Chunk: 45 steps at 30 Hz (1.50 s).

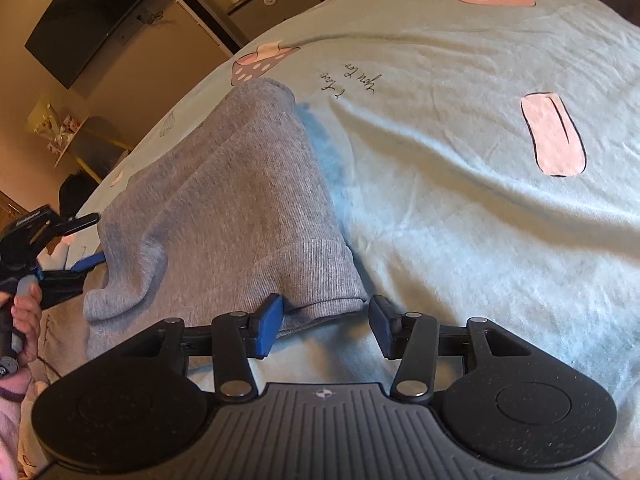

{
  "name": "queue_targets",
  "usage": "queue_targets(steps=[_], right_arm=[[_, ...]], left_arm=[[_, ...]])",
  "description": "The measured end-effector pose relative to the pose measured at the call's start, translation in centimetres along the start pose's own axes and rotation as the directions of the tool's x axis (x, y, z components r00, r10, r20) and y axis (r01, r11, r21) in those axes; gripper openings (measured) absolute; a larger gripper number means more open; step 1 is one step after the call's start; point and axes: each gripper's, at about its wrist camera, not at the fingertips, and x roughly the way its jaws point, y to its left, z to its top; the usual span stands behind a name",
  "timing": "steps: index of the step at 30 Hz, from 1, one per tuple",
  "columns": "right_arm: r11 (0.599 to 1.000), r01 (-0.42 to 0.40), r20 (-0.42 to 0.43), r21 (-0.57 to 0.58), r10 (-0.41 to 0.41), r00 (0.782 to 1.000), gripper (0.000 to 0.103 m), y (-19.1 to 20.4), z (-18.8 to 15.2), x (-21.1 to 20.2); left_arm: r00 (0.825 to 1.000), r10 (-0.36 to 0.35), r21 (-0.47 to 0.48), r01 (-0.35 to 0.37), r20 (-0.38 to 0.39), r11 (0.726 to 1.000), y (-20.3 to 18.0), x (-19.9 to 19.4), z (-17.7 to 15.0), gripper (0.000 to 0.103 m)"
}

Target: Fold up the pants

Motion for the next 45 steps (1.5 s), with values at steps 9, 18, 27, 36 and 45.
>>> queue_targets(steps=[9, 18, 27, 36, 45], right_arm=[[1.0, 0.007, -0.011, 0.0, -0.007, 1.0, 0.048, 0.0, 0.1, 0.4], [1.0, 0.003, -0.011, -0.008, -0.003, 1.0, 0.05, 0.0, 0.1, 0.4], [1.0, 0.007, -0.005, -0.011, -0.007, 1.0, 0.05, 0.0, 0.0, 0.1], [0.999, 0.023, 0.014, -0.048, -0.022, 1.0, 0.05, 0.8, -0.1, -0.4], [0.996, 0.047, 0.018, -0.071, -0.046, 0.999, 0.05, 1.1, -0.2, -0.4]], left_arm=[[0.999, -0.017, 0.056, 0.019, -0.03, 0.998, -2.3, 2.8, 1.0, 0.006], [0.992, -0.001, -0.014, 0.003, 0.123, 1.0, -0.9, 0.1, 3.2, 0.008], [0.998, 0.021, 0.125, -0.029, 0.06, 0.992, -1.4, -1.9, -2.5, 0.064], [0.974, 0.224, 0.243, -0.228, 0.044, 0.943, -1.0, -1.4, -5.9, 0.025], [0.944, 0.312, 0.3, -0.329, 0.106, 0.895, -1.1, -2.9, -6.5, 0.02]])
